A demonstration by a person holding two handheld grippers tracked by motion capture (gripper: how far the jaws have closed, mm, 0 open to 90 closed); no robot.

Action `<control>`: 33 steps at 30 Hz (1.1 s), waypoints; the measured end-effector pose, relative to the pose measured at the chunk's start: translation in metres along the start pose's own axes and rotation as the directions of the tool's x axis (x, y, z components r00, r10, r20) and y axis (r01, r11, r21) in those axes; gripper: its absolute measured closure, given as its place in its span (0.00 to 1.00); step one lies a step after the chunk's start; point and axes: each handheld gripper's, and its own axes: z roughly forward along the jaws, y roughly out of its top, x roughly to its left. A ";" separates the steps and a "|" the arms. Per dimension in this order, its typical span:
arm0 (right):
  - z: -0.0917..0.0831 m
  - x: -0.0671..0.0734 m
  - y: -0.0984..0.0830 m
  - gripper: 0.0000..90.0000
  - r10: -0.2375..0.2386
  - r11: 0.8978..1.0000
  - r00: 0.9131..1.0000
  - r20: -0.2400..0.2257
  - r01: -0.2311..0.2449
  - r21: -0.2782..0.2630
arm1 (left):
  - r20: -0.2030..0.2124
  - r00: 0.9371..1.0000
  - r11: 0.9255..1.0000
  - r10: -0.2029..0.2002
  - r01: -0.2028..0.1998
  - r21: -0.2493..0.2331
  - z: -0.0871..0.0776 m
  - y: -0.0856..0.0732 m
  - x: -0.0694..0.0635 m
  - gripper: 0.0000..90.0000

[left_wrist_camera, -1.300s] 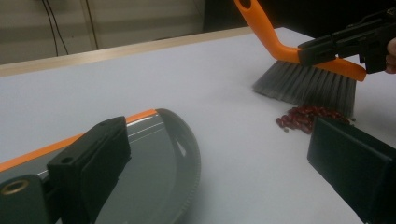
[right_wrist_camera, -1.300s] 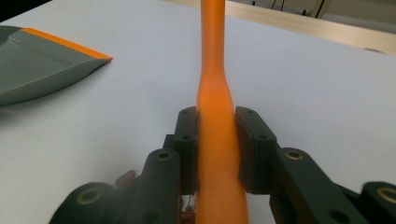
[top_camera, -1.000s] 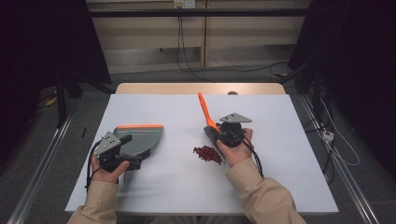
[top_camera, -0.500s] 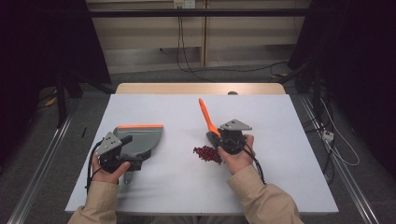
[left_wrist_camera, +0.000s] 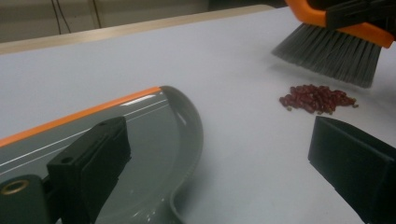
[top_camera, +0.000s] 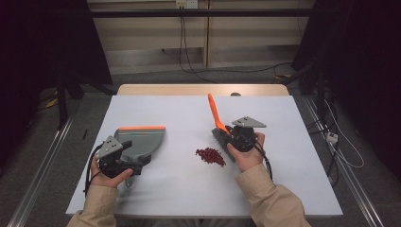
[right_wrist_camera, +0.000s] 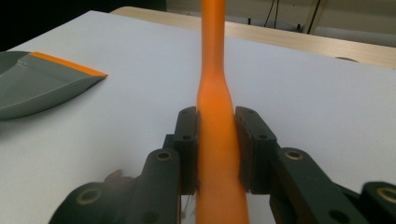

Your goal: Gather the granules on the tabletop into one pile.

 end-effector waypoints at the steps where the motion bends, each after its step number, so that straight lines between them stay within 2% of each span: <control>1: -0.001 -0.002 0.000 0.80 0.003 1.000 1.000 -0.004 -0.003 -0.005 | -0.002 1.000 1.000 -0.005 0.005 0.013 -0.001 -0.001 0.000 0.06; 5: -0.001 -0.008 0.000 0.80 0.010 1.000 1.000 -0.024 -0.010 -0.010 | -0.029 0.999 0.999 -0.019 0.021 0.049 -0.006 -0.006 0.002 0.08; 10: -0.001 -0.008 -0.001 0.80 0.014 1.000 0.999 -0.032 -0.014 -0.009 | -0.103 0.994 0.995 -0.033 0.042 0.090 -0.011 -0.015 0.009 0.13; 17: -0.003 -0.008 -0.001 0.80 0.007 1.000 1.000 -0.030 -0.007 -0.019 | -0.156 0.986 0.981 -0.063 0.090 0.172 -0.009 -0.028 0.015 0.24; 18: -0.003 -0.008 -0.001 0.80 0.003 1.000 1.000 -0.026 -0.003 -0.021 | -0.158 0.985 0.976 -0.064 0.095 0.194 -0.009 -0.028 0.015 0.26; 20: -0.003 -0.009 -0.002 0.80 0.009 1.000 1.000 -0.027 -0.009 -0.018 | -0.165 0.983 0.970 -0.084 0.118 0.210 -0.011 -0.029 0.017 0.30; 24: -0.004 -0.013 -0.003 0.80 0.021 1.000 0.999 -0.025 -0.021 -0.015 | -0.184 0.978 0.965 -0.094 0.135 0.224 -0.014 -0.029 0.025 0.42; 26: -0.004 -0.013 -0.003 0.80 0.025 0.999 0.999 -0.026 -0.025 -0.019 | -0.181 0.980 0.964 -0.082 0.124 0.235 -0.012 -0.028 0.028 0.51; 28: -0.004 -0.014 -0.002 0.80 0.020 1.000 0.999 -0.025 -0.021 -0.021 | -0.159 0.985 0.962 -0.068 0.106 0.250 -0.005 -0.025 0.029 0.55; 29: -0.004 -0.013 -0.002 0.80 0.022 1.000 0.999 -0.028 -0.022 -0.021 | -0.147 0.987 0.957 -0.066 0.104 0.270 -0.002 -0.023 0.029 0.58; 33: -0.004 -0.013 -0.002 0.80 0.016 1.000 1.000 -0.027 -0.017 -0.020 | -0.143 0.987 0.937 -0.075 0.119 0.327 0.011 -0.019 0.033 0.61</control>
